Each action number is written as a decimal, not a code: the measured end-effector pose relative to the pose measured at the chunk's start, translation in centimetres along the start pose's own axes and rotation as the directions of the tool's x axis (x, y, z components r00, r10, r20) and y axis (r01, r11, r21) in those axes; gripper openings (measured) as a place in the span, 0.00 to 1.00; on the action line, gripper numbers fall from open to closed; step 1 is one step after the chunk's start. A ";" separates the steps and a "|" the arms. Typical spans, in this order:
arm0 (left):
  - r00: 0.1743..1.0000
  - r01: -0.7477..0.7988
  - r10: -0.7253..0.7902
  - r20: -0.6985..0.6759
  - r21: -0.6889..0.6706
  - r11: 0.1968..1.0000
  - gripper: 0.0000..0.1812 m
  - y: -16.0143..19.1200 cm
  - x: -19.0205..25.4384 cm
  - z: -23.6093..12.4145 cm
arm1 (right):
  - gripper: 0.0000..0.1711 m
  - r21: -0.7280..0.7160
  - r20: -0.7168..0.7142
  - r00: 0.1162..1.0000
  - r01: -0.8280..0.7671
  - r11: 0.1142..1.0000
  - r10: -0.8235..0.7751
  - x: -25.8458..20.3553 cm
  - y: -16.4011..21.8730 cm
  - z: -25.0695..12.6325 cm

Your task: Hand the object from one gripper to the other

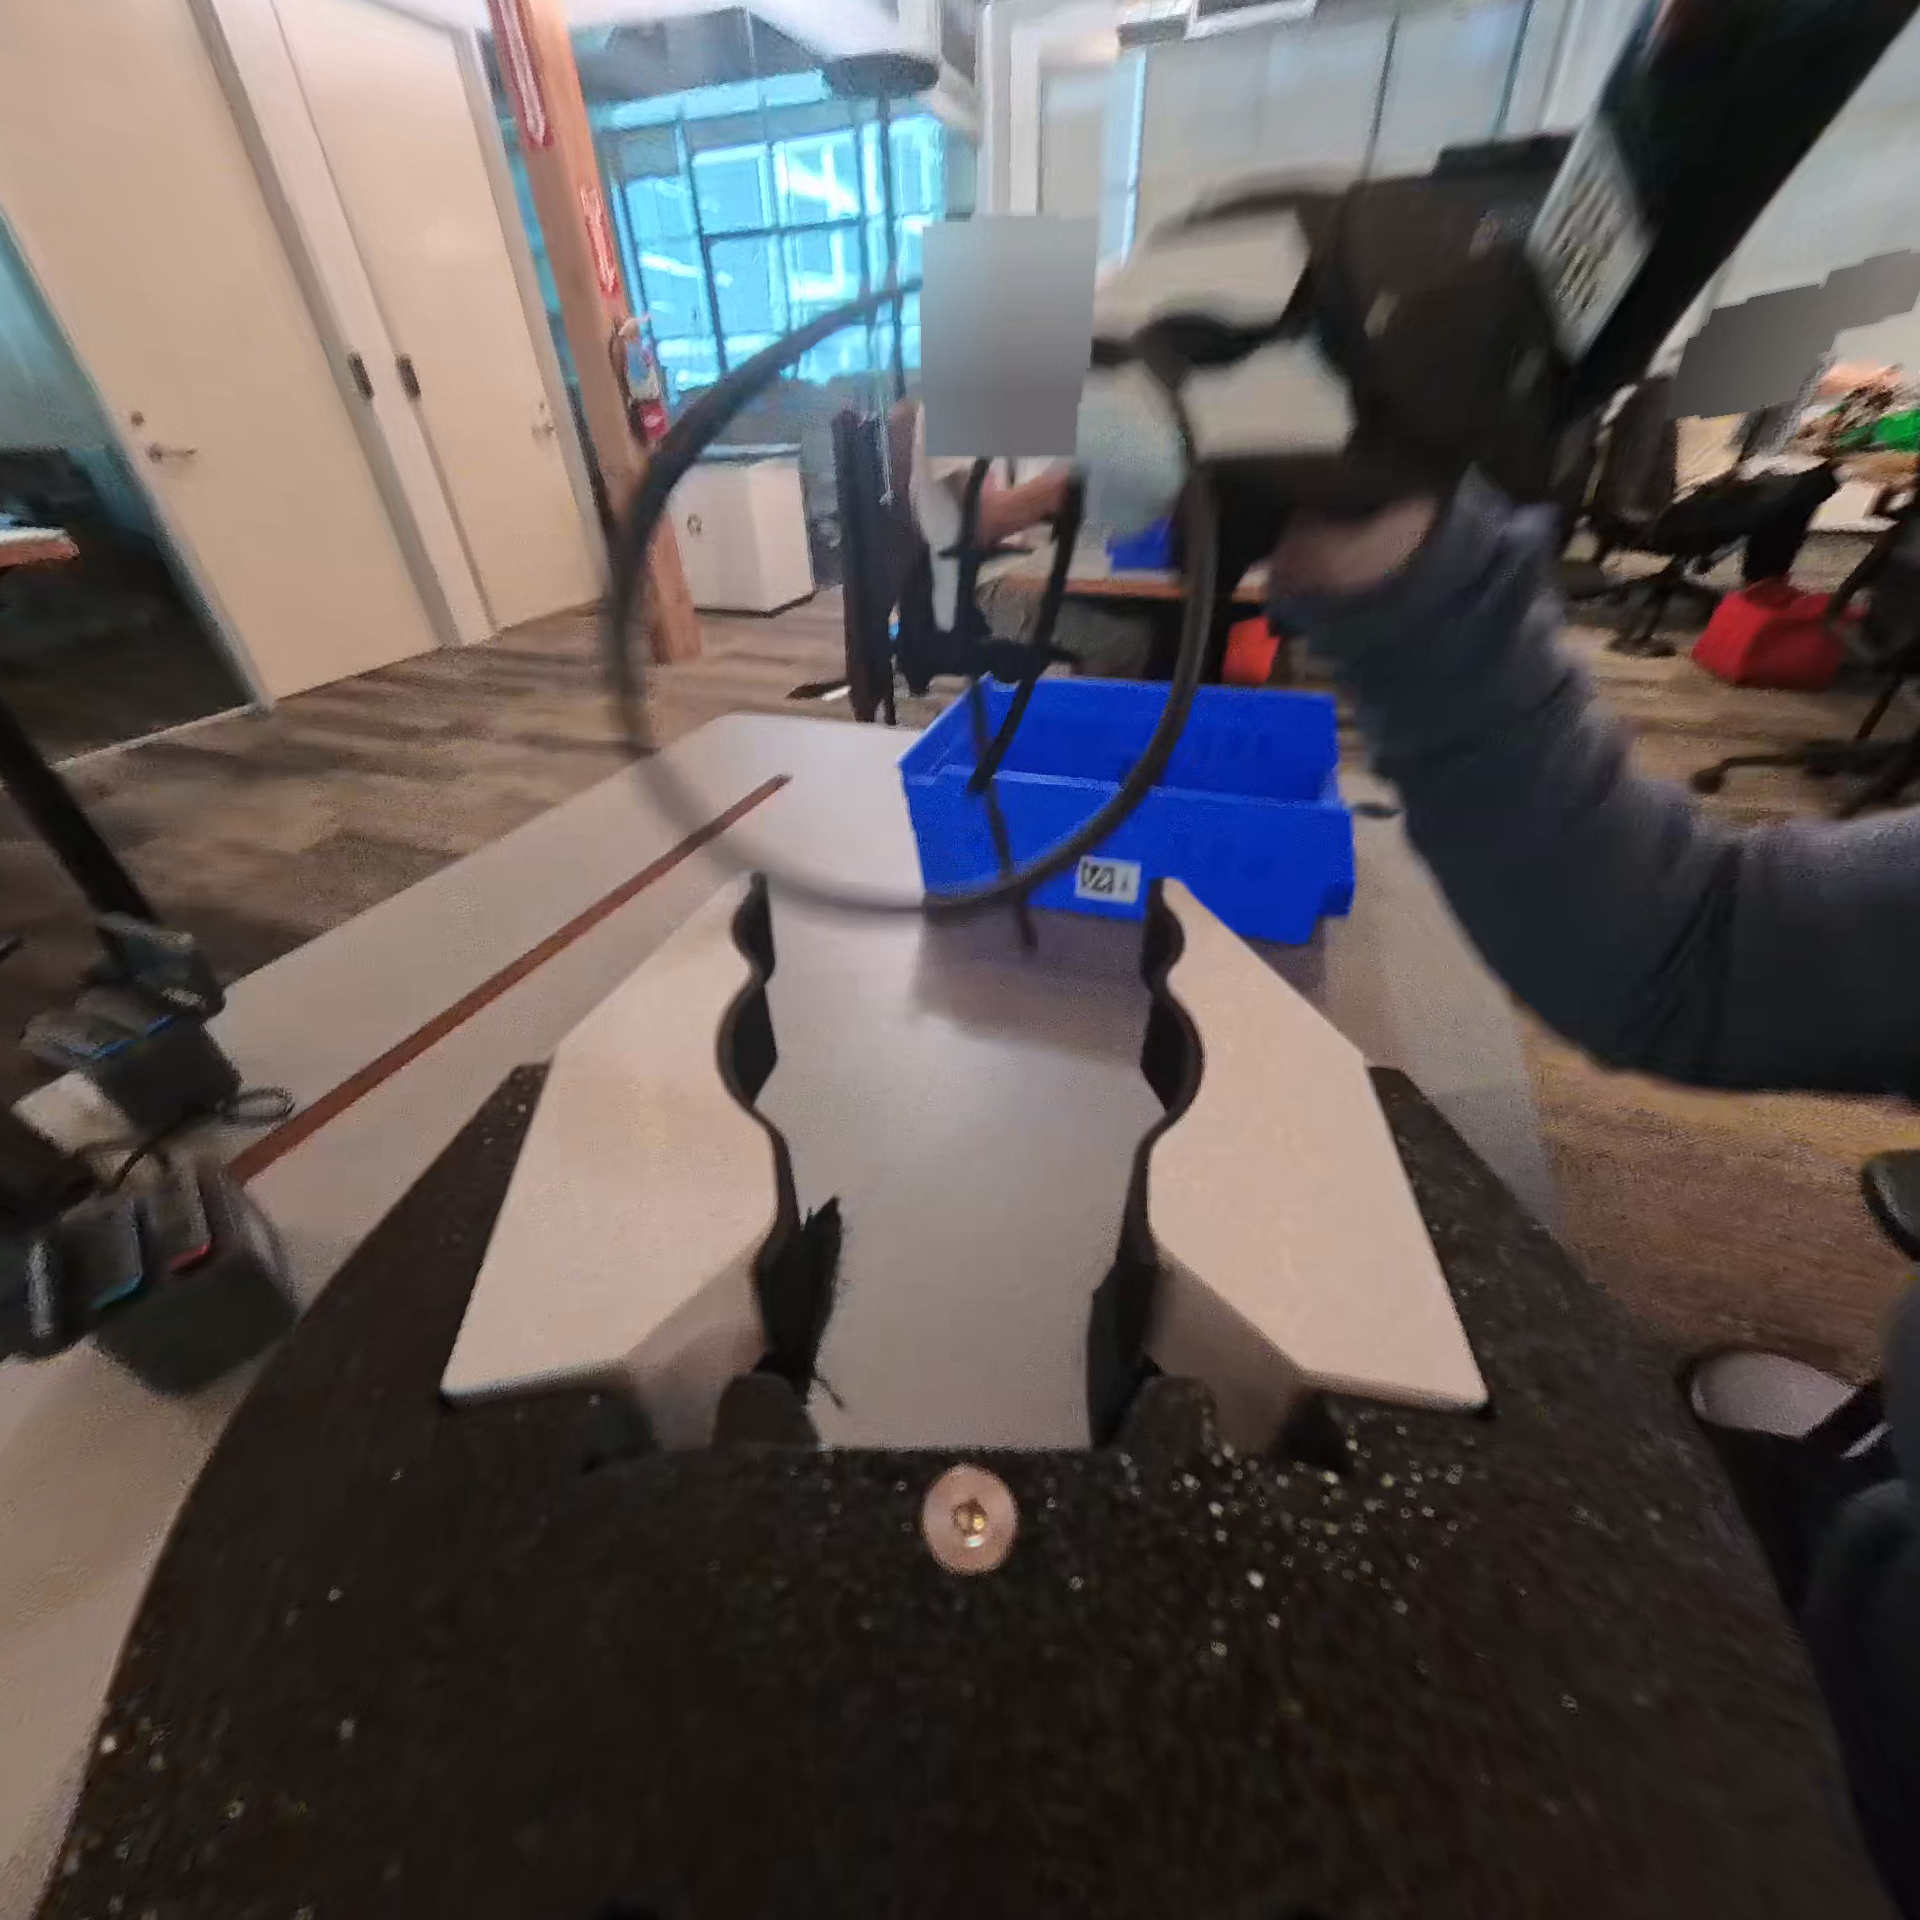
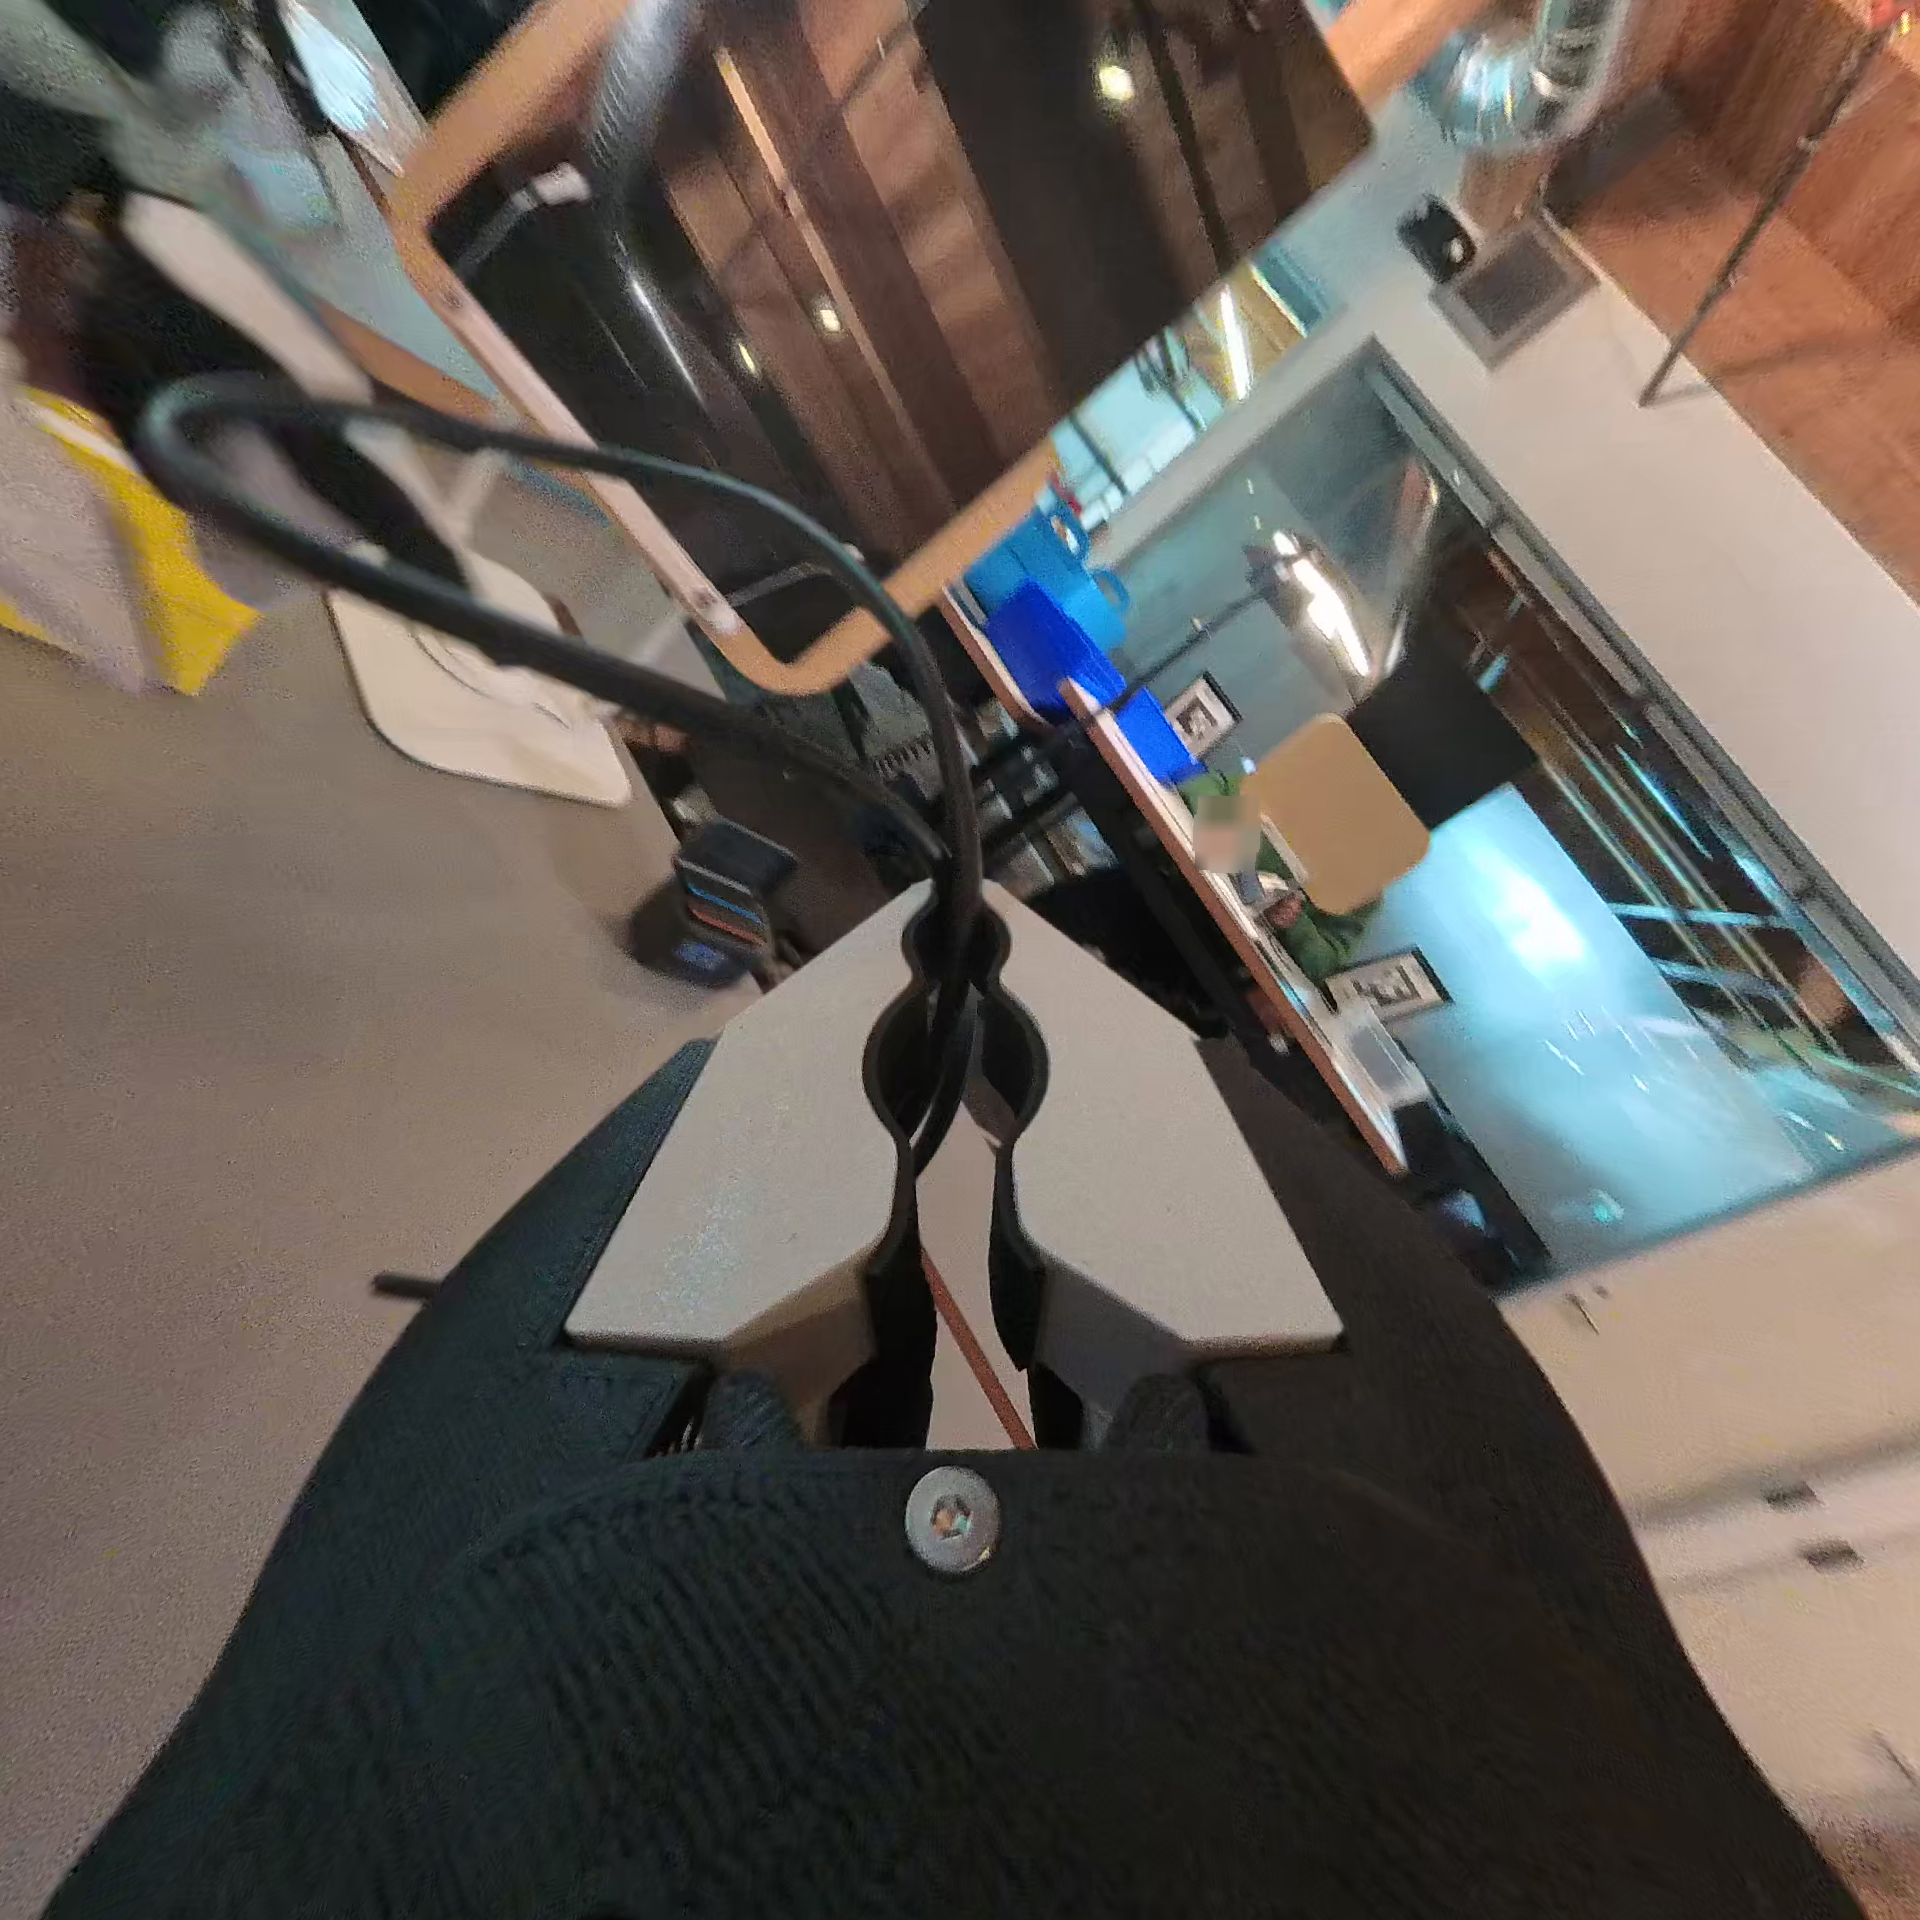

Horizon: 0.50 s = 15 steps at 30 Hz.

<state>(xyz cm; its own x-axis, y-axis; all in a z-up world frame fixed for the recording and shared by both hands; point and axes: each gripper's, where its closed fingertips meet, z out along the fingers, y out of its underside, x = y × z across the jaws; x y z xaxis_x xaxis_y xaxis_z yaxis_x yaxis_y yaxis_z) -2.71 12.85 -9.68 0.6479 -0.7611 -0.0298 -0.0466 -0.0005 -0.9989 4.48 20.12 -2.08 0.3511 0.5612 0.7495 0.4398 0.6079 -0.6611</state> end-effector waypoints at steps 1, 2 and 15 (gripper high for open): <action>0.999 -0.010 0.011 0.035 -0.023 1.000 0.40 1.0 -0.4 -0.1 | 0.00 -0.038 -0.022 1.000 -0.002 0.999 0.001 1.9 0.5 -1.4; 0.998 -0.020 0.022 0.065 -0.036 0.999 0.40 1.9 -0.7 -0.3 | 0.00 -0.087 -0.045 0.999 -0.006 0.996 0.002 3.8 1.2 -3.0; 0.993 0.075 -0.075 0.092 -0.001 0.997 0.36 5.7 -1.4 -2.3 | 0.01 -0.745 -0.320 0.942 -0.313 0.590 0.095 12.4 23.3 -18.3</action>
<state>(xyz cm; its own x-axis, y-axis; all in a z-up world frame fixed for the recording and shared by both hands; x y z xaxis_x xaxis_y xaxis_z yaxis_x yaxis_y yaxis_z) -5.65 12.40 -15.21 0.7167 -0.6961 0.0415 0.0012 -0.0583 -0.9983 34.24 30.95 -7.61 0.6377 0.4070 0.6540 0.7650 -0.2353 -0.5995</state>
